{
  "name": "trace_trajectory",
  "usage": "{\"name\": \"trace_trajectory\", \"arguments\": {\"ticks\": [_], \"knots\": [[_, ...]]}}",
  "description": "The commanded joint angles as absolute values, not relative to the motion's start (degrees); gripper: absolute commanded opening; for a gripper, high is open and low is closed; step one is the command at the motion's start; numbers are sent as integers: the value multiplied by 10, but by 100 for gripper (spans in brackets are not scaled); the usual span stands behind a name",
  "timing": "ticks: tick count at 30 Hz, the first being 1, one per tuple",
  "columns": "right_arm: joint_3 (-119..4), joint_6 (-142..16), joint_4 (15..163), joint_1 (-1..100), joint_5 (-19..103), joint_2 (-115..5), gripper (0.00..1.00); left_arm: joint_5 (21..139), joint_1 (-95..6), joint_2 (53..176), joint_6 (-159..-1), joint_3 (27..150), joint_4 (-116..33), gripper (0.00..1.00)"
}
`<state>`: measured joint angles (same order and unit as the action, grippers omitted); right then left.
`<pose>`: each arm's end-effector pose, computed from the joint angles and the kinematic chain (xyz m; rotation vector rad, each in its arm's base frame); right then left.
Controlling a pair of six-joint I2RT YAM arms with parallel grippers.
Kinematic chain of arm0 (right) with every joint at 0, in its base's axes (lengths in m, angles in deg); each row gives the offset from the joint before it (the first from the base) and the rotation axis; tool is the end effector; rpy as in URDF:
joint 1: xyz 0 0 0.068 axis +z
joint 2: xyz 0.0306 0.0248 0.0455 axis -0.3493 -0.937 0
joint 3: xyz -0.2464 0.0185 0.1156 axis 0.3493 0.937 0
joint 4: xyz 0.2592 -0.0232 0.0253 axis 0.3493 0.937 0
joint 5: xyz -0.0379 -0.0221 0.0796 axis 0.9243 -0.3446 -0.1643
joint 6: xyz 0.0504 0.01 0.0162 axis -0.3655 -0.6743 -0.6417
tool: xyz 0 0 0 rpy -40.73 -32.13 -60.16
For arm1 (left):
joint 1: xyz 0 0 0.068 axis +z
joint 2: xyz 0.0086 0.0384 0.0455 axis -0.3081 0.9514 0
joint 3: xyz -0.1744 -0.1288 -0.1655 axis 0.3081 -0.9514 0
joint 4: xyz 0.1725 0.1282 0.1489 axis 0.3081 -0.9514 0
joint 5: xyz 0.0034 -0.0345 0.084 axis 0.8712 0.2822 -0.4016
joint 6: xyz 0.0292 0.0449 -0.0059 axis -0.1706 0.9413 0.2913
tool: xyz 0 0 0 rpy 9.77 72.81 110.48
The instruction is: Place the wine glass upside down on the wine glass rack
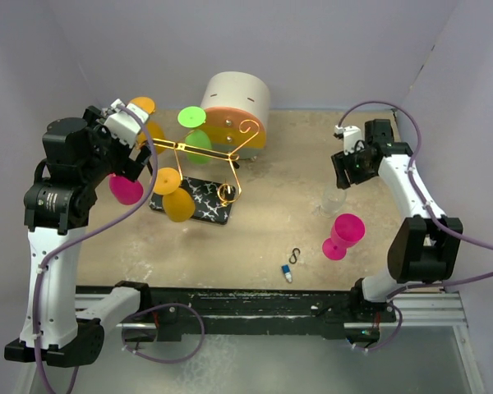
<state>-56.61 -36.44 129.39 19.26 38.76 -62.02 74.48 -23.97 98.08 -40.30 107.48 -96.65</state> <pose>0.3267 -0.0002 0.2905 -0.4783 2.4498 0.0820 0.1628 -0.0190 0.4814 0.5997 1.8460 0.2027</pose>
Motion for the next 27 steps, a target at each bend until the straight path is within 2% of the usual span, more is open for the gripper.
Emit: {"name": "trace_trajectory", "arguments": {"ticks": [1,14,27], "knots": [[-589,-371,1296,192,361,-628,58,744,-237,976,-421,1083,-935,99],[-574,-352,1299,192,343,-667,33,751,-237,973,-420,1077,-935,99],[-562,-331,1303,192,356,-657,8,740,-235,968,-445,1079,-927,99]]}}
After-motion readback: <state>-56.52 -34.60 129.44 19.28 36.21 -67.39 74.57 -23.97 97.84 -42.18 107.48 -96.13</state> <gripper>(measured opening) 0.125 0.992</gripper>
